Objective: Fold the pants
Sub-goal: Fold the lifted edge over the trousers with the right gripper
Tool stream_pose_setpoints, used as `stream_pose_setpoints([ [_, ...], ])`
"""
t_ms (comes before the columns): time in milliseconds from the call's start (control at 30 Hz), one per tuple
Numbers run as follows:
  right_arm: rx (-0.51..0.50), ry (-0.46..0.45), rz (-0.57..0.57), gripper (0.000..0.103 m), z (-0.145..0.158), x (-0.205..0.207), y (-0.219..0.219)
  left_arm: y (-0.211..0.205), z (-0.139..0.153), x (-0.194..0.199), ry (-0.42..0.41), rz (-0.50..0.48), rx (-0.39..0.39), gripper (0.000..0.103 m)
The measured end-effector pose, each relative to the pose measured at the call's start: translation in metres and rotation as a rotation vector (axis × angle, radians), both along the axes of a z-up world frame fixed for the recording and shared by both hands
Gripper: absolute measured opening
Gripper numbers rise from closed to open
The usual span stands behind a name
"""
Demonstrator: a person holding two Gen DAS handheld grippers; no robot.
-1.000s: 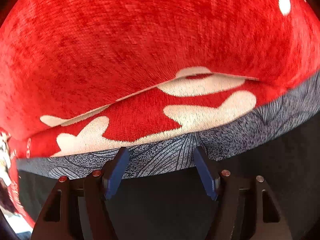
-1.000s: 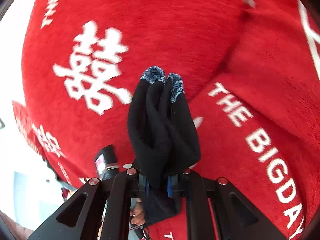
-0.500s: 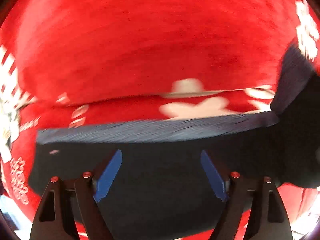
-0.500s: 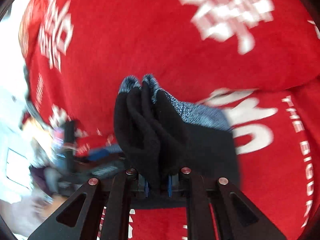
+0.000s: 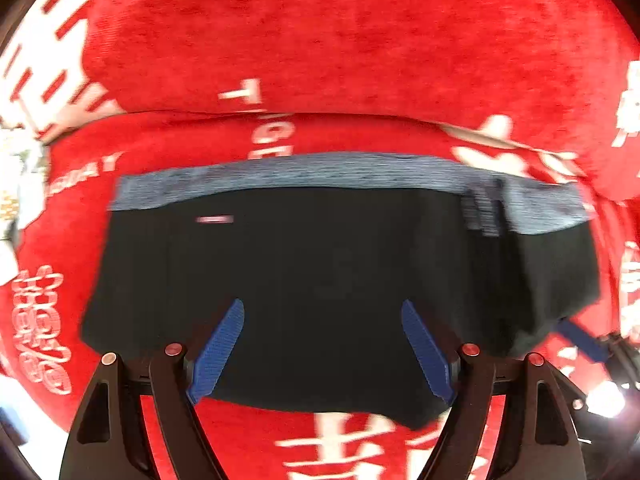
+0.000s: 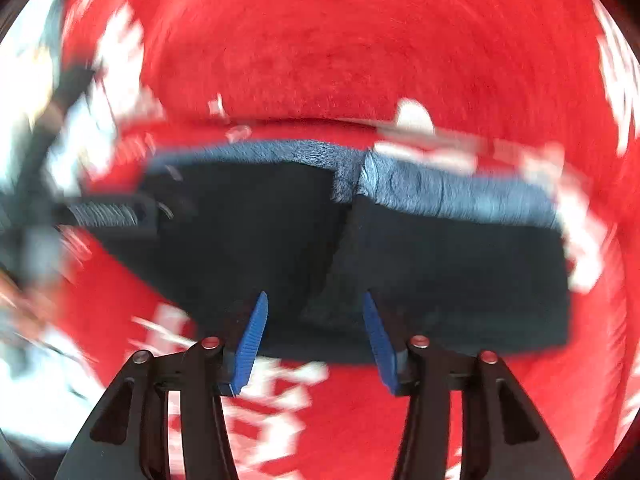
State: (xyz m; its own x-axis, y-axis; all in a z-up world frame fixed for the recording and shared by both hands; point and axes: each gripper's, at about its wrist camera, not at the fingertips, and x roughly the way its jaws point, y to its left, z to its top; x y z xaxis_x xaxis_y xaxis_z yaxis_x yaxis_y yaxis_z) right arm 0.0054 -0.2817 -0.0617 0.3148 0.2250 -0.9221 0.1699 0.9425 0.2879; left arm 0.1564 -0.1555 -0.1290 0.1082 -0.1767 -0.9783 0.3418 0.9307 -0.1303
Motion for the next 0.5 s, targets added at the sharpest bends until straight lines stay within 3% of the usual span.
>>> stream_pose_setpoints([
  [33,0.061,0.013,-0.079,0.055,0.002,0.0,-0.014,-0.008,0.001,-0.002,0.024,-0.021,-0.058,0.082],
  [133,0.348,0.069,-0.457,0.055,-0.021,-0.029,-0.081,-0.037,0.002,-0.008,0.115,-0.082,-0.206,0.082],
  [233,0.496,0.085,-0.671,0.055,-0.047,-0.045,-0.114,-0.076,-0.006,-0.015,0.19,-0.132,-0.312,0.082],
  [267,0.522,0.08,-0.705,0.055,-0.052,-0.045,-0.12,-0.089,-0.01,-0.017,0.197,-0.147,-0.313,0.082],
  [300,0.544,0.076,-0.732,0.043,-0.058,-0.043,-0.126,-0.099,-0.012,-0.019,0.199,-0.157,-0.308,0.073],
  [367,0.556,0.097,-0.784,0.005,-0.07,-0.043,-0.132,-0.119,-0.023,-0.025,0.204,-0.188,-0.238,0.052],
  [433,0.583,0.102,-0.806,0.004,-0.07,-0.041,-0.131,-0.122,-0.021,-0.029,0.185,-0.187,-0.178,0.052],
  [500,0.558,0.106,-0.75,0.004,-0.062,-0.033,-0.124,-0.116,-0.01,-0.033,0.127,-0.177,-0.143,0.055],
])
